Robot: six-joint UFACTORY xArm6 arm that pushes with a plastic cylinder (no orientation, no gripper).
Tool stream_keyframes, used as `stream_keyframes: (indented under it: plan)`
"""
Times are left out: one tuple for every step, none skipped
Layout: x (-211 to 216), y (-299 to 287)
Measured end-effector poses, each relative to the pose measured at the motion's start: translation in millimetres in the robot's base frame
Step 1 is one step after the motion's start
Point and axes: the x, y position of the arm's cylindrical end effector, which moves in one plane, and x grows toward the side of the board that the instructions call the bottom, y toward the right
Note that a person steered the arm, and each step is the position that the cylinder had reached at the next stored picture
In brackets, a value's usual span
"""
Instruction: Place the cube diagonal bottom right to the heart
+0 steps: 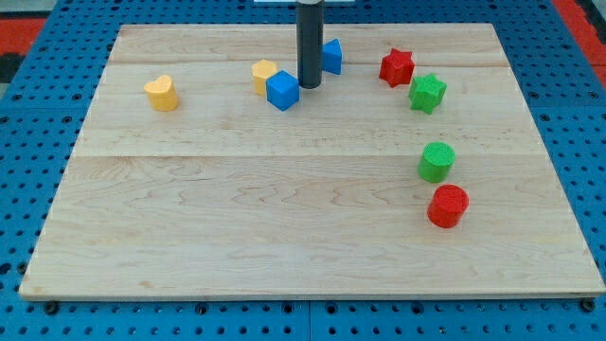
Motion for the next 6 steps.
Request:
stream_keyframes:
  plan:
    - [-1.7, -17.9]
    - [-22.1, -17.9]
    - [26.0, -17.9]
    - [44.9, -20.3]
    - [28.9, -17.2]
    - [-7.7, -16.9]
